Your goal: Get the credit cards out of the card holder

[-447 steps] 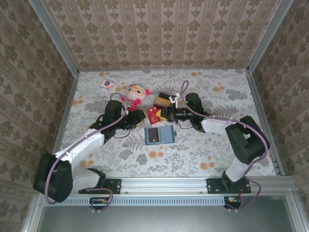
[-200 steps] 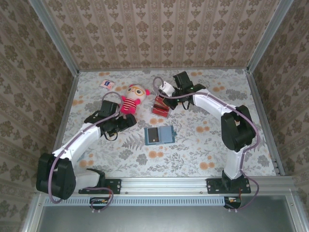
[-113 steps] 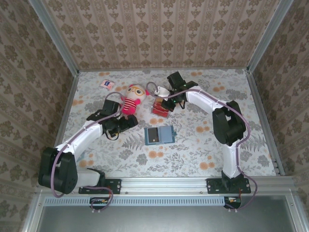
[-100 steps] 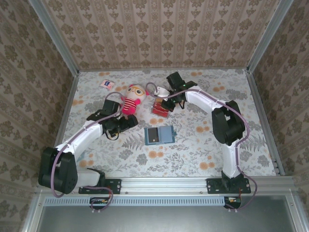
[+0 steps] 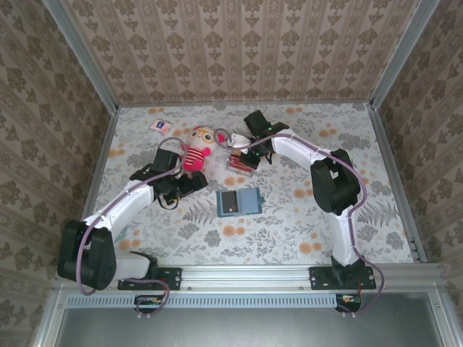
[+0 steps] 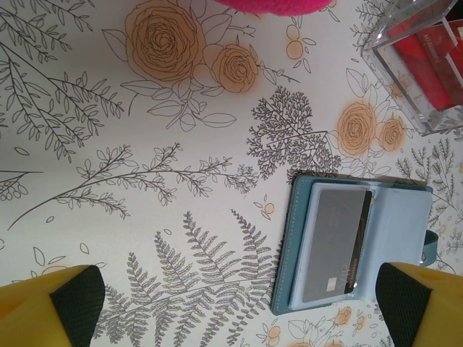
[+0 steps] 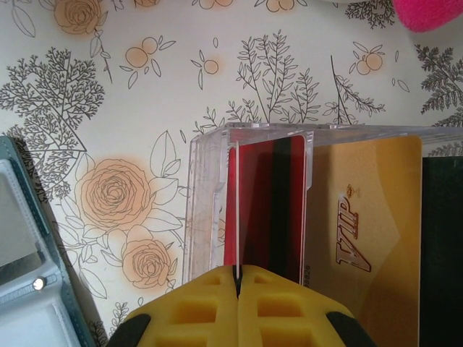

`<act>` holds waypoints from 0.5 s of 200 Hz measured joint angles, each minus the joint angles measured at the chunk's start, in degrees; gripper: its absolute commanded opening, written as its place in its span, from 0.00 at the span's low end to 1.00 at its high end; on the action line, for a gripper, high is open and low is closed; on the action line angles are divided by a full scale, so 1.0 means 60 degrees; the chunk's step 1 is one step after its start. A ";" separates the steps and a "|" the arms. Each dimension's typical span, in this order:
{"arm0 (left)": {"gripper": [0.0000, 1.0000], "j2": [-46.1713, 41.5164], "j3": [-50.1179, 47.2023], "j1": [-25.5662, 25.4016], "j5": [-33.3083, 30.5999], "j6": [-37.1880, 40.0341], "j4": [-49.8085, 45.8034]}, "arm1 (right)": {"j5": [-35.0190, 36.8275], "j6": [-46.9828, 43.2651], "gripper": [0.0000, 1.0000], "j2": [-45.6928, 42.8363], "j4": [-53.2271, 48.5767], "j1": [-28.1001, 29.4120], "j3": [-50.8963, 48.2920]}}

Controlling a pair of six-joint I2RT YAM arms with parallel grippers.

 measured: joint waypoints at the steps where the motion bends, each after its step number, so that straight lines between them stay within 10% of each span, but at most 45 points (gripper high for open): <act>1: 1.00 0.0000 0.0000 0.0000 0.0004 0.0000 0.0000 | 0.0007 -0.0004 0.00 0.0007 -0.0004 0.0004 0.0004; 100: 1.00 0.0018 0.0000 0.0000 0.0142 0.0000 0.0011 | 0.0612 0.0408 0.24 0.0219 0.0007 0.0124 0.0138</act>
